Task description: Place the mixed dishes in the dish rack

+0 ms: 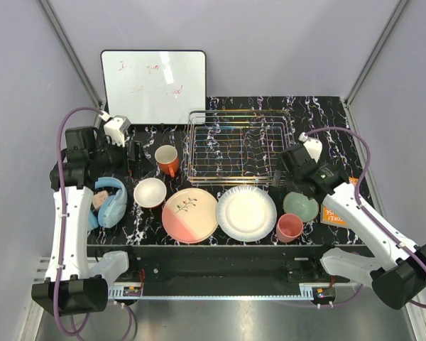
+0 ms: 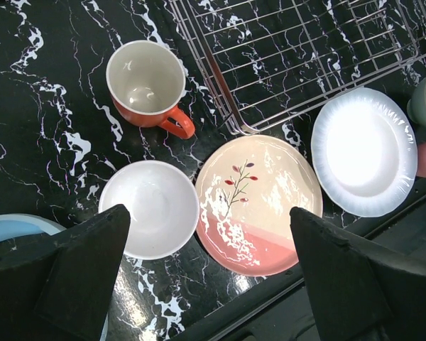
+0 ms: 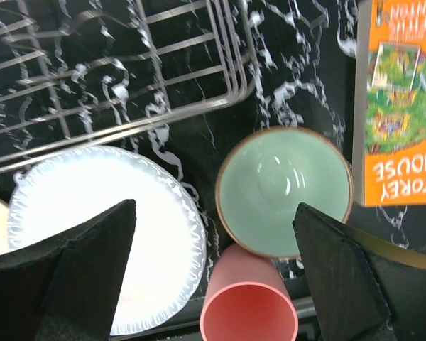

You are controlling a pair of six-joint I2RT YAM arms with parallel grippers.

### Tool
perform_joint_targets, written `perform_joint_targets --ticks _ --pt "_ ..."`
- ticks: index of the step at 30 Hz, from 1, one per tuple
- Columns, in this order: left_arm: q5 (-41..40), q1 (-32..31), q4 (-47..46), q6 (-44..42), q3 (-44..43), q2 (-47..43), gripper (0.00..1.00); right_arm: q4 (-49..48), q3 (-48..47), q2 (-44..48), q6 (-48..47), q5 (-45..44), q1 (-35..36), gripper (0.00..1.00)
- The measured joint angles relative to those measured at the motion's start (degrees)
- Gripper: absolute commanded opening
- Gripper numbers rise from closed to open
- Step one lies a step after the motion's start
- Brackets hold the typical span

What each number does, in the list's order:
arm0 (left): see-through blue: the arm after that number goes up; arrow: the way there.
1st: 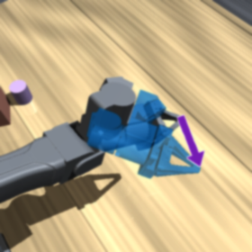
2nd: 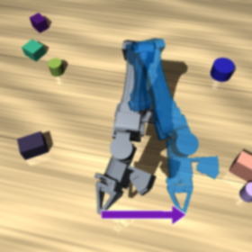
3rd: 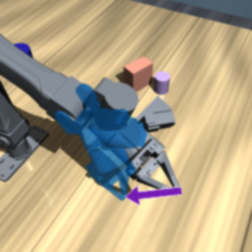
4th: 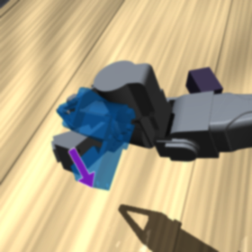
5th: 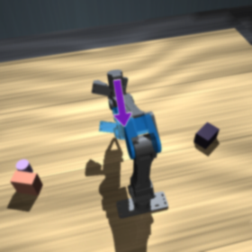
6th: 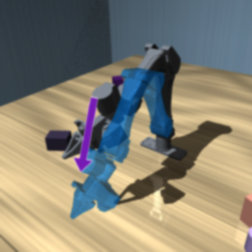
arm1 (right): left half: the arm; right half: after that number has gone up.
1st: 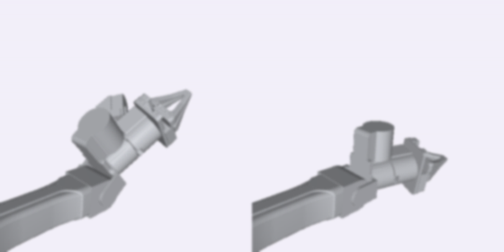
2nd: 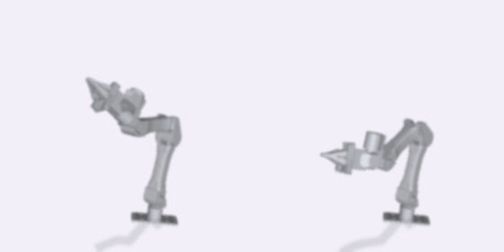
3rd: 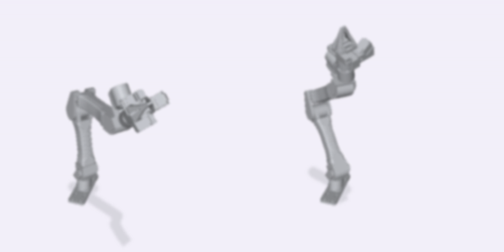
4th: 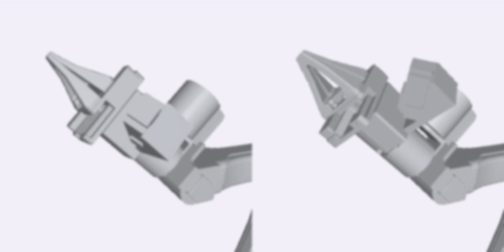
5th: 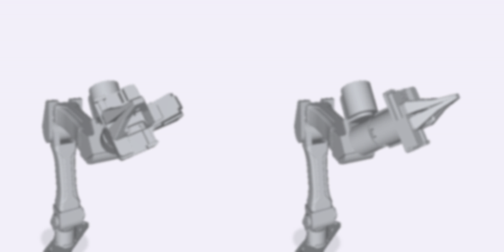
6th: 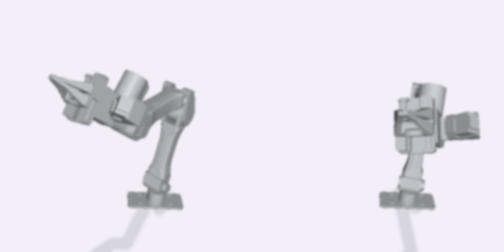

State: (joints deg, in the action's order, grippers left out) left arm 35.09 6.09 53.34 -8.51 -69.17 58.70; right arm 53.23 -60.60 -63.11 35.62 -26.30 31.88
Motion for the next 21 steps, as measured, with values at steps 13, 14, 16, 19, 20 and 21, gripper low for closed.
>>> perform_joint_targets --ticks 13,14,16,19,20,21 --pt "2.6 2.2 -0.2 0.2 0.0 0.4 0.99 6.7 9.0 4.0 17.7 3.6 0.0 1.0" --pt "2.7 2.3 -0.2 0.2 0.0 0.4 0.99 7.7 9.0 4.7 18.5 3.4 0.0 1.0" --pt "2.9 2.3 -0.3 0.2 0.0 0.4 0.99 10.0 8.9 6.3 20.0 3.0 0.0 0.99" --pt "3.5 2.5 -0.5 0.2 0.2 0.4 0.99 13.3 8.9 8.6 23.7 1.9 0.0 0.98" --pt "3.8 2.6 -0.4 0.2 0.2 0.5 0.99 14.6 8.8 9.0 25.6 1.5 0.0 0.98" --pt "3.9 2.6 -0.5 0.2 0.2 0.6 0.99 16.0 8.8 9.2 27.8 1.0 0.0 0.97"
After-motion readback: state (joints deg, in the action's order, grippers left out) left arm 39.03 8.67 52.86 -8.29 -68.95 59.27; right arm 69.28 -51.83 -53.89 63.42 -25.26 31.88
